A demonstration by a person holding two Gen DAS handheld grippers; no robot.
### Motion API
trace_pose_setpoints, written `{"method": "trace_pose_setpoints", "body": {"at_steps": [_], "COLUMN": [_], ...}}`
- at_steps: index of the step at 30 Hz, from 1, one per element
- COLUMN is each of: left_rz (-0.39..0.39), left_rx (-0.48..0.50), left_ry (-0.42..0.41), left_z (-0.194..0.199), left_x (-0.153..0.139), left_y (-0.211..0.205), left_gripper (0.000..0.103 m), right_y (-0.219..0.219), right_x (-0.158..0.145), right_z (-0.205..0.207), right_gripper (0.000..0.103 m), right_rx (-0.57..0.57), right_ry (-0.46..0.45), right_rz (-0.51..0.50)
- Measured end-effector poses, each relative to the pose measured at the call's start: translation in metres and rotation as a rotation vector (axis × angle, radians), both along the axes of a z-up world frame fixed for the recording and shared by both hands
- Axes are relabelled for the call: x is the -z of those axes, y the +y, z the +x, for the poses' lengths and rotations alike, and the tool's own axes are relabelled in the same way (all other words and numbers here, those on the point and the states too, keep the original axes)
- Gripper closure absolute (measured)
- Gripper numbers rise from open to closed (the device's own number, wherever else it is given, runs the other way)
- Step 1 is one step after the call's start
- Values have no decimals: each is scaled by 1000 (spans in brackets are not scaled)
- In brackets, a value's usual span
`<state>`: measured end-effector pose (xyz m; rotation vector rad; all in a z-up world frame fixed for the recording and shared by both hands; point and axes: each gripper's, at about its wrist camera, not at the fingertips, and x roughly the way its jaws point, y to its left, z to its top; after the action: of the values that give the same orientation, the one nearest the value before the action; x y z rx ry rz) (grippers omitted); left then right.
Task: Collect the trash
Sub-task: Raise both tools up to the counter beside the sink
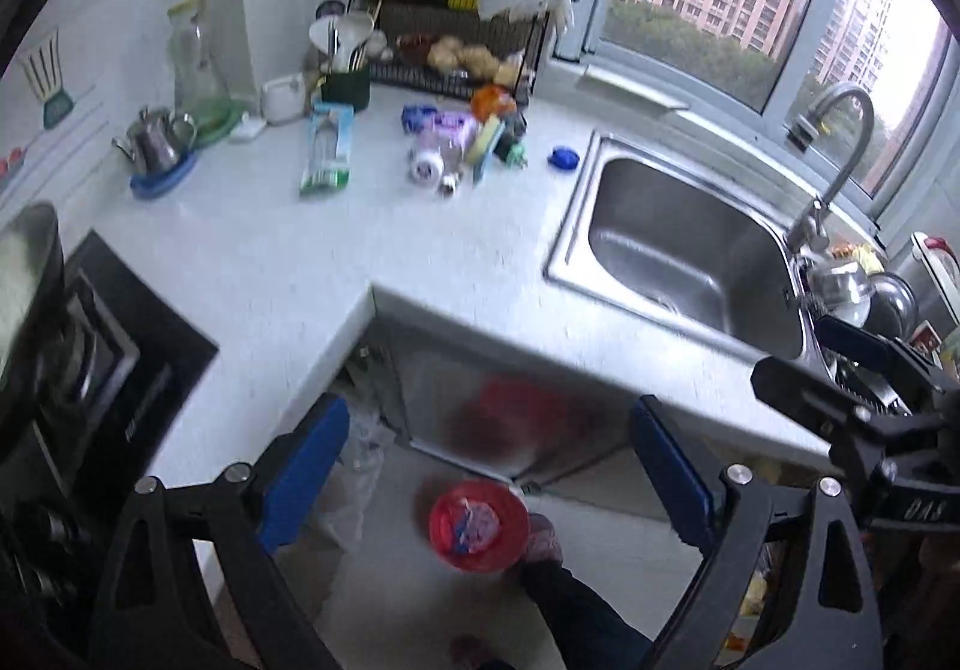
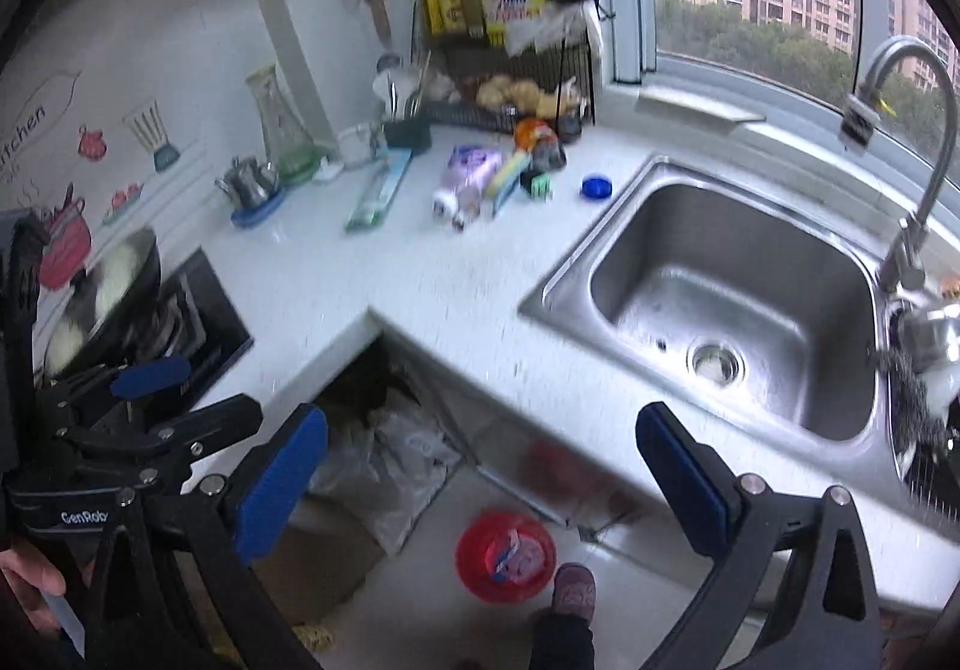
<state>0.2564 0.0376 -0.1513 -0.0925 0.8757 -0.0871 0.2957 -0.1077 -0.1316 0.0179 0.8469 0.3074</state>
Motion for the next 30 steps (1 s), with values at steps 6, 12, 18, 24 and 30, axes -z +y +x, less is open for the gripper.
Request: {"method": "trace_pose_setpoints", "body": {"at_steps": [6, 12, 18, 24, 30], "left_rz": [23, 35, 49, 58, 100], "left_rx": [-46, -104, -133, -146, -116], "left_ry": [-10, 22, 59, 110, 161], "left_z": [54, 135, 202, 267, 313], "left_x": [-15, -24, -21, -12, 3], "left_y": [0, -2, -11, -13, -14], "left_gripper": [10, 10, 10, 10, 10], "right_y": [-12, -13, -21, -33, -41], "right_x": [-10, -16, -16, -5, 16], "right_z": [62, 135, 202, 256, 297], "right_gripper": [0, 0, 0, 0, 0], "right_rx": [-30, -78, -112, -121, -127], "right_ry": [-26, -16, -5, 32, 95], "right_rz": [26, 28, 17, 7, -19]}}
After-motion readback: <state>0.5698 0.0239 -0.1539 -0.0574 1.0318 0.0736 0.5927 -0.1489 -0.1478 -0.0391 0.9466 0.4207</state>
